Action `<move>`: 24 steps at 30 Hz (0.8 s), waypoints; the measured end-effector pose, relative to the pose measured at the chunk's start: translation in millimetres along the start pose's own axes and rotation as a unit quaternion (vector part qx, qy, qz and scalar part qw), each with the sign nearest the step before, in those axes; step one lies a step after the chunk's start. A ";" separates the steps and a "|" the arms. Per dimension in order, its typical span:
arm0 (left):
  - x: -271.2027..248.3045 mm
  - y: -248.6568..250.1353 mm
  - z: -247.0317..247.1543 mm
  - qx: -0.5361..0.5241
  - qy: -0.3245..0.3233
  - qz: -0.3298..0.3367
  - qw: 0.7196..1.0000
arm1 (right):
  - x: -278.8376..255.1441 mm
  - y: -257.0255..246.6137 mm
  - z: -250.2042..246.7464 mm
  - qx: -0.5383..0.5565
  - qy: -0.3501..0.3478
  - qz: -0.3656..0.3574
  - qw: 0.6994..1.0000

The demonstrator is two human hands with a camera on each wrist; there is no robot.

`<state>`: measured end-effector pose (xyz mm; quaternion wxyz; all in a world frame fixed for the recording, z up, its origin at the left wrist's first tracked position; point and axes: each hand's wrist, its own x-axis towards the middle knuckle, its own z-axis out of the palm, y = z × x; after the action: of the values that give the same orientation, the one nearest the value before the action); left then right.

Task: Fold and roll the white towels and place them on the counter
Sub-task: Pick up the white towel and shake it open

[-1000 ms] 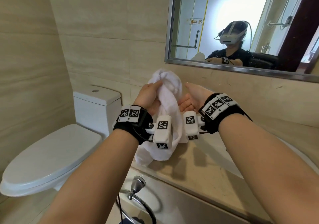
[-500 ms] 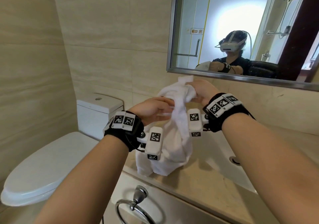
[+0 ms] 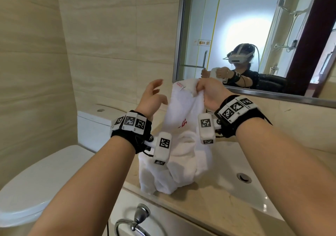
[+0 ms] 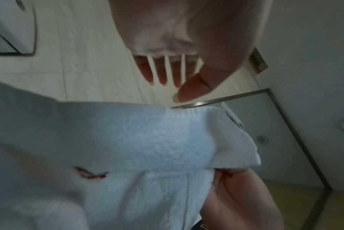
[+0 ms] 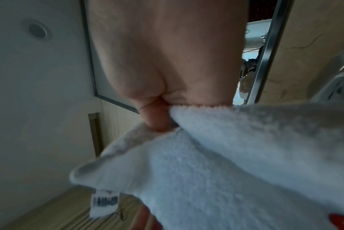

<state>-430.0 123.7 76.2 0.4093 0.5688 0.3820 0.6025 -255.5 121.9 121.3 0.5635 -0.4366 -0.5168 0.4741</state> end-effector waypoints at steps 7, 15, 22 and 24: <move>-13.0 2.7 6.6 0.008 -0.169 -0.083 0.982 | -11.0 -9.6 3.5 -0.081 -0.154 -0.028 0.984; -14.8 -13.3 -9.7 0.102 -0.174 -0.146 0.969 | -9.6 -28.2 14.1 -0.048 -0.079 -0.105 0.990; -13.1 -9.9 -27.7 0.097 -0.060 -0.092 0.989 | -22.6 -55.3 15.4 0.027 -0.122 -0.110 0.986; -14.2 2.3 -28.0 0.063 0.029 -0.060 0.996 | -30.2 -62.7 18.2 0.048 -0.117 -0.104 0.987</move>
<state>-457.8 109.9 71.3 0.3967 0.5517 0.4641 0.5683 -268.9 81.6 179.4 0.5657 -0.2950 -0.5983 0.4848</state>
